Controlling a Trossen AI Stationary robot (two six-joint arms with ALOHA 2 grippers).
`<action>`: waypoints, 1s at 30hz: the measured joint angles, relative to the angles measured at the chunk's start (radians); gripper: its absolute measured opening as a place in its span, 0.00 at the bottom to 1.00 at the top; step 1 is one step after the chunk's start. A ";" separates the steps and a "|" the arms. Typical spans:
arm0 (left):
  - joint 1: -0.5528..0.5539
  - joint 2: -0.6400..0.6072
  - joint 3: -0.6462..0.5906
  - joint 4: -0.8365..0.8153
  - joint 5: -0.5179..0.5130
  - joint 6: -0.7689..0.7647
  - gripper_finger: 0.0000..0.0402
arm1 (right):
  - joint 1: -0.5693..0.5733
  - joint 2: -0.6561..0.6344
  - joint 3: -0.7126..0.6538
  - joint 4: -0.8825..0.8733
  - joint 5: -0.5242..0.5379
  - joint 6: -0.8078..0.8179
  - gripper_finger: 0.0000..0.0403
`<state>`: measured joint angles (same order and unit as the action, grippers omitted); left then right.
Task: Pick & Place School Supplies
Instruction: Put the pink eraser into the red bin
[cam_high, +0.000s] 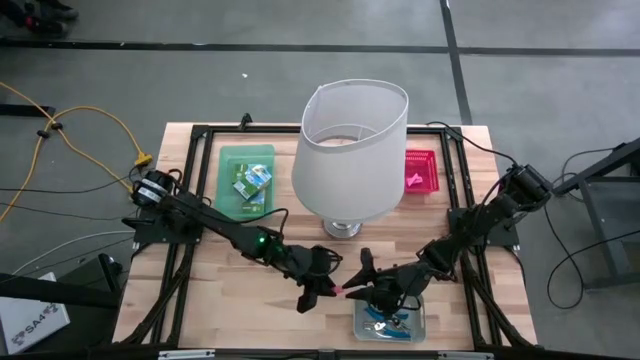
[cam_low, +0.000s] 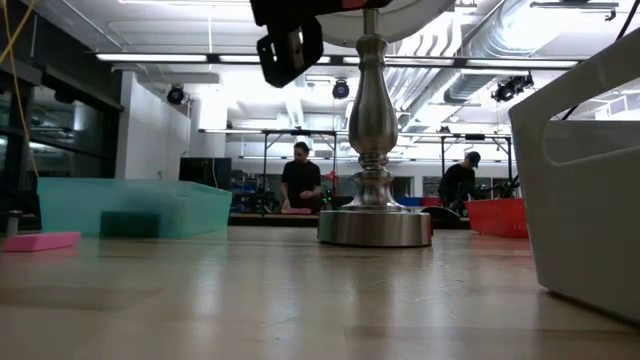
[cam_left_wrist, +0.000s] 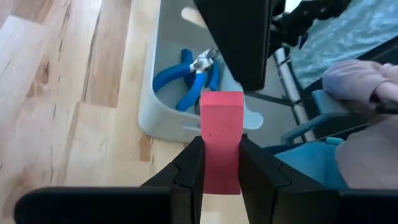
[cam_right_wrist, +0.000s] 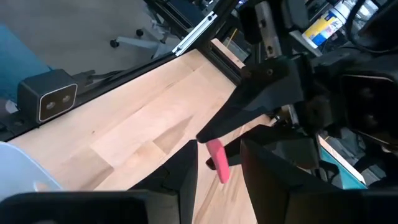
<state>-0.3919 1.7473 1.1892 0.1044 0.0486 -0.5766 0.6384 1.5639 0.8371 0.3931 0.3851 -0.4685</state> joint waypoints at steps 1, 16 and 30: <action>0.004 0.000 0.000 0.010 0.012 0.000 0.18 | 0.000 0.000 0.000 0.000 0.000 0.001 0.28; 0.016 0.000 0.000 0.032 0.029 0.004 0.18 | -0.051 0.029 0.000 -0.012 -0.059 0.031 0.28; 0.016 0.028 0.000 0.030 0.061 0.004 0.18 | -0.056 0.077 0.000 0.069 -0.070 -0.005 0.28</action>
<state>-0.3759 1.7752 1.1892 0.1348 0.1096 -0.5728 0.5823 1.6405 0.8371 0.4617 0.3148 -0.4732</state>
